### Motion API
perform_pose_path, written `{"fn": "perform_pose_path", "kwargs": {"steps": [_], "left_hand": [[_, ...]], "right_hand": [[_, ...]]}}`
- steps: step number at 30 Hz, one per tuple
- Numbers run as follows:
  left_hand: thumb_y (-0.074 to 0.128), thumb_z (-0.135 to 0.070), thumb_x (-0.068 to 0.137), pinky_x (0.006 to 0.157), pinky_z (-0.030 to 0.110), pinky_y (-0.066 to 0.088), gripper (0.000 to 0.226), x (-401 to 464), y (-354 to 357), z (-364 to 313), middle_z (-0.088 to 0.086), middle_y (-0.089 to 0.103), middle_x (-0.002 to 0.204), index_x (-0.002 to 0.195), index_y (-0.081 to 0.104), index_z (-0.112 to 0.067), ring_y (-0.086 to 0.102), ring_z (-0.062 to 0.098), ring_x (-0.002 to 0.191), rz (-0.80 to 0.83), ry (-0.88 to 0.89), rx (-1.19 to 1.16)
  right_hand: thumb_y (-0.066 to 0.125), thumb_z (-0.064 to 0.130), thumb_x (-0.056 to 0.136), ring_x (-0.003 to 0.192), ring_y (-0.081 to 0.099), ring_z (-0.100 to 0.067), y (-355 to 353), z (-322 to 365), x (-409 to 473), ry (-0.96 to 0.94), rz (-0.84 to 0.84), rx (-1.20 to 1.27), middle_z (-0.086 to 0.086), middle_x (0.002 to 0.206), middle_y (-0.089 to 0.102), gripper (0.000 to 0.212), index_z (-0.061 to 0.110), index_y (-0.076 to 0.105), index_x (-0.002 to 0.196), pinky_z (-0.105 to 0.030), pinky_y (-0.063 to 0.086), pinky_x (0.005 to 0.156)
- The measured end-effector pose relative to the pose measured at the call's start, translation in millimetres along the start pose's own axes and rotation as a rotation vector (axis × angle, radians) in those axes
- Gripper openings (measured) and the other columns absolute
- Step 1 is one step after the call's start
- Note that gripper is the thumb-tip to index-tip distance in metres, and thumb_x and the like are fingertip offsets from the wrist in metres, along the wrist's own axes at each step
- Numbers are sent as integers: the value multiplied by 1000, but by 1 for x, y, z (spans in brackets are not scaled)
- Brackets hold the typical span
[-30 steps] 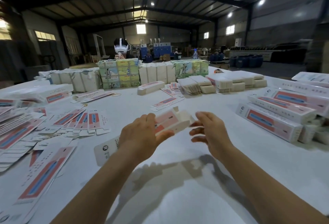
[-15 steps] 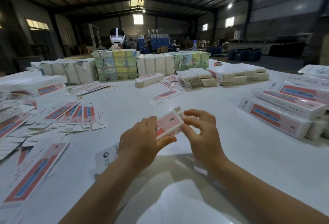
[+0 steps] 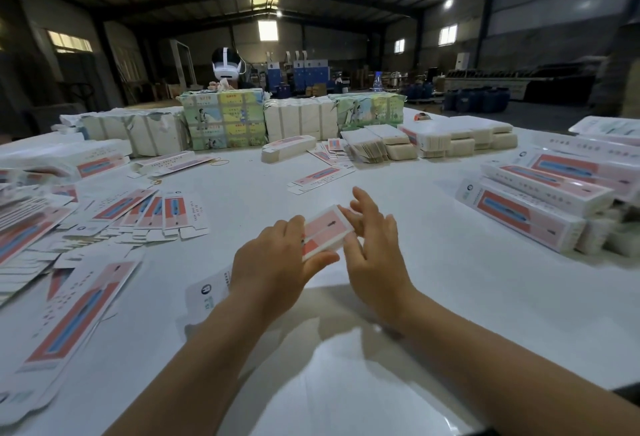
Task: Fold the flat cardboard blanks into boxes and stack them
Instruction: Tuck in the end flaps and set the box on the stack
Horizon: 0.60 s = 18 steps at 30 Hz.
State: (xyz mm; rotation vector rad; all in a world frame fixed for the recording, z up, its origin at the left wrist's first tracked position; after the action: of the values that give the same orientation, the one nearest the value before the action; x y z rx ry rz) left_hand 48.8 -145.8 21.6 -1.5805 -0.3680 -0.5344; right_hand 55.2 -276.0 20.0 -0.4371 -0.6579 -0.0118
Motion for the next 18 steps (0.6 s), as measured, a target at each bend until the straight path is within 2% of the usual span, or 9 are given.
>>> {"fn": "perform_pose_path", "kwargs": {"steps": [3, 6, 8, 10, 11, 12, 13, 15, 18], "left_hand": [[-3, -75, 64, 70, 31, 43, 97, -1, 3, -4, -3, 55, 118, 136, 34, -21, 54, 19, 101, 26, -14, 74], [9, -75, 73, 71, 31, 43, 86, -1, 5, -1, -3, 54, 118, 136, 33, -22, 53, 18, 101, 52, -31, 87], [19, -75, 79, 68, 31, 41, 77, -1, 4, 2, -4, 54, 115, 133, 35, -22, 53, 18, 99, 44, -44, 90], [21, -75, 79, 65, 30, 38, 76, -1, 2, 0, -4, 55, 113, 131, 37, -22, 53, 18, 97, 30, -32, 119], [20, -75, 79, 65, 30, 37, 78, -1, 3, -2, -3, 55, 113, 132, 36, -21, 53, 18, 98, 28, -17, 145], [17, -76, 78, 65, 29, 36, 81, -2, 4, -5, -3, 54, 114, 134, 35, -21, 53, 18, 99, 34, 0, 172], [15, -77, 77, 65, 29, 36, 83, -3, 6, -7, -3, 54, 115, 135, 34, -20, 53, 18, 100, 40, 14, 192], [17, -76, 79, 66, 28, 35, 82, -3, 9, -10, -3, 53, 116, 136, 32, -20, 53, 18, 101, 46, 36, 213], [11, -75, 78, 65, 29, 34, 81, -4, 8, -18, -2, 54, 112, 132, 36, -20, 53, 19, 98, 32, 72, 270]], "right_hand": [[31, 18, 86, 137, 31, -10, 7, -1, -2, -4, 44, -100, 0, 144, 41, 63, 23, 20, 148, -42, -4, 119], [34, 22, 82, 138, 27, -13, 3, -4, 1, 13, 31, -56, 3, 143, 41, 66, 22, 24, 147, -48, 5, 118], [47, 28, 79, 137, 22, -8, -3, -15, 5, 113, -6, 41, 9, 144, 34, 74, 24, 22, 148, -38, 11, 118], [59, 33, 71, 129, 32, -8, -4, -38, 7, 381, 8, 360, 11, 135, 36, 86, 28, 21, 147, -32, 25, 108], [64, 28, 72, 119, 46, -12, 4, -47, 5, 526, 48, 601, 7, 127, 46, 78, 26, 29, 143, -34, 37, 99], [64, 22, 78, 104, 59, -17, 12, -52, 3, 632, 91, 829, 0, 115, 58, 59, 20, 41, 133, -34, 48, 86], [61, 14, 83, 89, 65, -19, 16, -54, 3, 659, 104, 923, -6, 101, 64, 37, 12, 51, 119, -34, 54, 74], [55, 4, 84, 76, 68, -21, 12, -53, 5, 562, 74, 746, -12, 89, 66, 16, 4, 60, 99, -33, 57, 66], [45, 8, 92, 74, 58, -19, -1, -27, 8, 179, 0, 99, -4, 83, 62, 16, 8, 60, 97, -31, 49, 70]]}}
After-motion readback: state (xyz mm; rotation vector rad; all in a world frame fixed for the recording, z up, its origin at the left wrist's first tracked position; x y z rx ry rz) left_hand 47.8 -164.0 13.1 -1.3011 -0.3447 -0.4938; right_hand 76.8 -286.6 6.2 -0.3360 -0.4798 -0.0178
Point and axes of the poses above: each hand's wrist, its own x-axis towards the middle knuckle, its own y-axis out of the palm, z = x × y, the point moved 9 cm from there along x, towards the middle knuckle
